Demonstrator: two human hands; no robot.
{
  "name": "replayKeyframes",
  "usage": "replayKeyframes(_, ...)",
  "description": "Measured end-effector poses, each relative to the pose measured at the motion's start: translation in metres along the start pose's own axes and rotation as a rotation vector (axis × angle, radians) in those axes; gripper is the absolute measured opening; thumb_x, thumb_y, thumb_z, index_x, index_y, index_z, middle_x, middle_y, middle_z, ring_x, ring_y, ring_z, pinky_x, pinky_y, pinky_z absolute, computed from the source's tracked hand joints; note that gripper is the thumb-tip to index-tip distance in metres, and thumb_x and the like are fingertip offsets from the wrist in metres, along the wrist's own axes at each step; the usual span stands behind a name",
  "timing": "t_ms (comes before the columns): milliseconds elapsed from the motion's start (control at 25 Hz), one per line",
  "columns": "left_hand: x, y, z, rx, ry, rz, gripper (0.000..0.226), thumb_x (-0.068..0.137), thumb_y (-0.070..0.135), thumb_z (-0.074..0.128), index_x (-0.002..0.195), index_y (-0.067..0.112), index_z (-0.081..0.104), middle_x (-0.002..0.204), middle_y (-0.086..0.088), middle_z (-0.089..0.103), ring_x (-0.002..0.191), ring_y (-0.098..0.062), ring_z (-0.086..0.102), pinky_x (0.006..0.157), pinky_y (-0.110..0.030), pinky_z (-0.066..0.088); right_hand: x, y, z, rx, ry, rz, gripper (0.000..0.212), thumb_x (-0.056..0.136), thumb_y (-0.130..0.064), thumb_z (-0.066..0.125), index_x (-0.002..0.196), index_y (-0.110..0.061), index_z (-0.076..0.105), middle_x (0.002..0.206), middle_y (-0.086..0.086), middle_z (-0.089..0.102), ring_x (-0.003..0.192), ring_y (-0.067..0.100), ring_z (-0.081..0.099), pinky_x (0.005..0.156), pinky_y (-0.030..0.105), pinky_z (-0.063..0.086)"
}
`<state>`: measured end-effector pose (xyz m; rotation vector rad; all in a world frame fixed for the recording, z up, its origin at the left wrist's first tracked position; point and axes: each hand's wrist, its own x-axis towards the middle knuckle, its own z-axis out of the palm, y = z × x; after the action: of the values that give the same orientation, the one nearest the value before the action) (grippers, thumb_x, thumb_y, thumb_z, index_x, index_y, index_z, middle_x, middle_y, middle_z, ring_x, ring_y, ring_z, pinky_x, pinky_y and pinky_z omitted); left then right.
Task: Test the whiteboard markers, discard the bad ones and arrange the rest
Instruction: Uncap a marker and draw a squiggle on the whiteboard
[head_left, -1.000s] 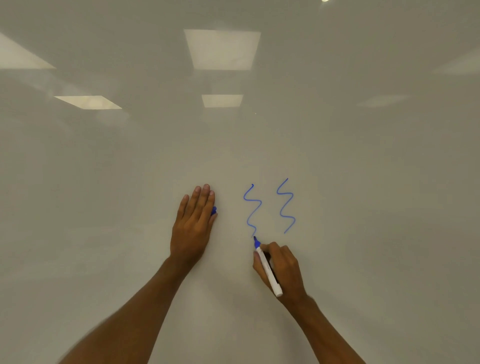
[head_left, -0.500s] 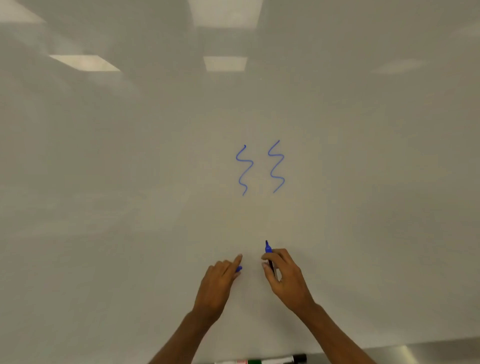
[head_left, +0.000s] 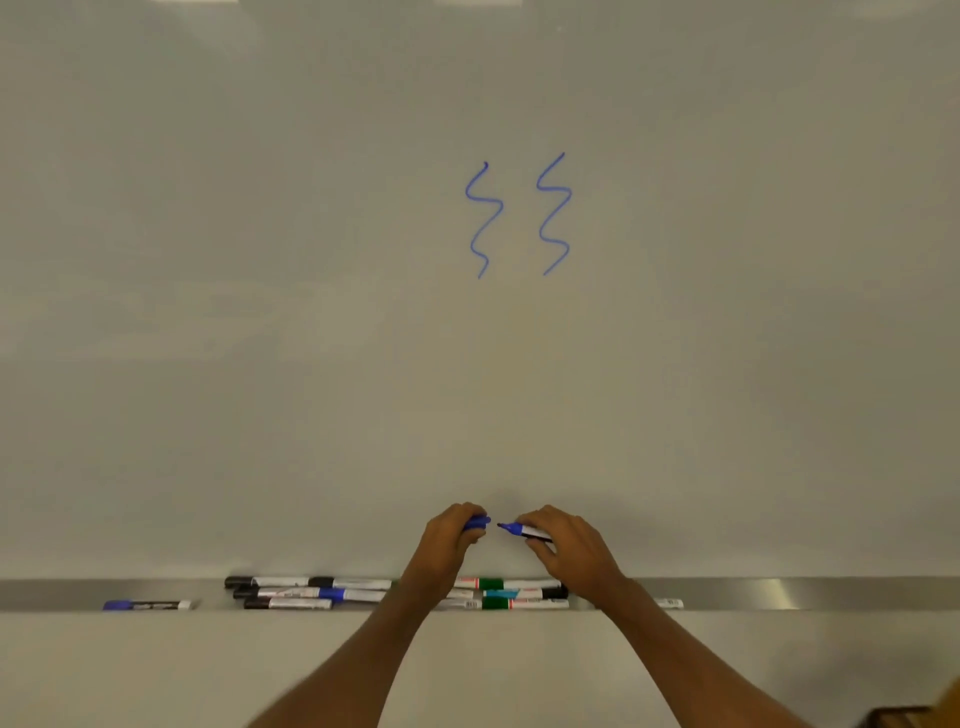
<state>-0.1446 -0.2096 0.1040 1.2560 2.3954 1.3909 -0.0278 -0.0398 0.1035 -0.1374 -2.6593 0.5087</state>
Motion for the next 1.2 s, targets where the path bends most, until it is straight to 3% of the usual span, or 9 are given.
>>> replayKeyframes(240,-0.008,0.002,0.019,0.093,-0.048,-0.039,0.021,0.093,0.005,0.051,0.113,0.003,0.059,0.107,-0.010,0.064,0.093,-0.014,0.057,0.085,-0.018,0.044,-0.008,0.007,0.002,-0.026,-0.082,-0.012,0.028,0.094,-0.023,0.052,0.120,-0.019,0.062,0.112,0.001,0.065,0.094,0.015,0.060,0.079,0.020,0.043)
replayKeyframes(400,-0.010,0.007,0.029,0.120,-0.107,-0.069,0.020,0.094,0.007,0.050,0.112,0.004,0.059,0.105,-0.012,0.065,0.093,-0.019,0.058,0.085,-0.024,0.045,-0.008,0.010,0.005,-0.001,-0.147,-0.003,0.029,0.096,-0.024,0.051,0.122,-0.018,0.060,0.113,0.002,0.064,0.097,0.016,0.059,0.079,0.015,0.036)
replayKeyframes(640,-0.007,0.015,0.041,0.171,-0.186,-0.108,0.018,0.096,0.013,0.050,0.110,0.008,0.060,0.105,-0.010,0.067,0.091,-0.014,0.060,0.081,-0.018,0.047,-0.007,0.020,0.002,0.090,-0.251,0.029,0.027,0.095,-0.017,0.052,0.119,-0.009,0.062,0.111,0.011,0.065,0.098,0.021,0.058,0.082,0.020,0.039)
replayKeyframes(920,0.001,0.028,0.061,0.402,-0.245,-0.128,0.026,0.096,0.021,0.051,0.120,0.012,0.057,0.115,-0.011,0.064,0.101,-0.020,0.061,0.093,-0.027,0.048,-0.011,0.034,0.003,0.091,-0.313,0.112,0.030,0.098,-0.019,0.047,0.124,-0.010,0.058,0.117,0.012,0.064,0.104,0.022,0.057,0.087,0.022,0.038)
replayKeyframes(1200,0.004,0.036,0.076,0.570,-0.269,-0.110,0.041,0.092,0.024,0.059,0.131,0.015,0.049,0.125,-0.007,0.061,0.108,-0.019,0.061,0.095,-0.023,0.043,-0.019,0.043,0.001,0.242,-0.275,0.156,0.027,0.095,-0.018,0.053,0.116,-0.006,0.064,0.107,0.014,0.069,0.088,0.021,0.065,0.066,0.003,0.038)
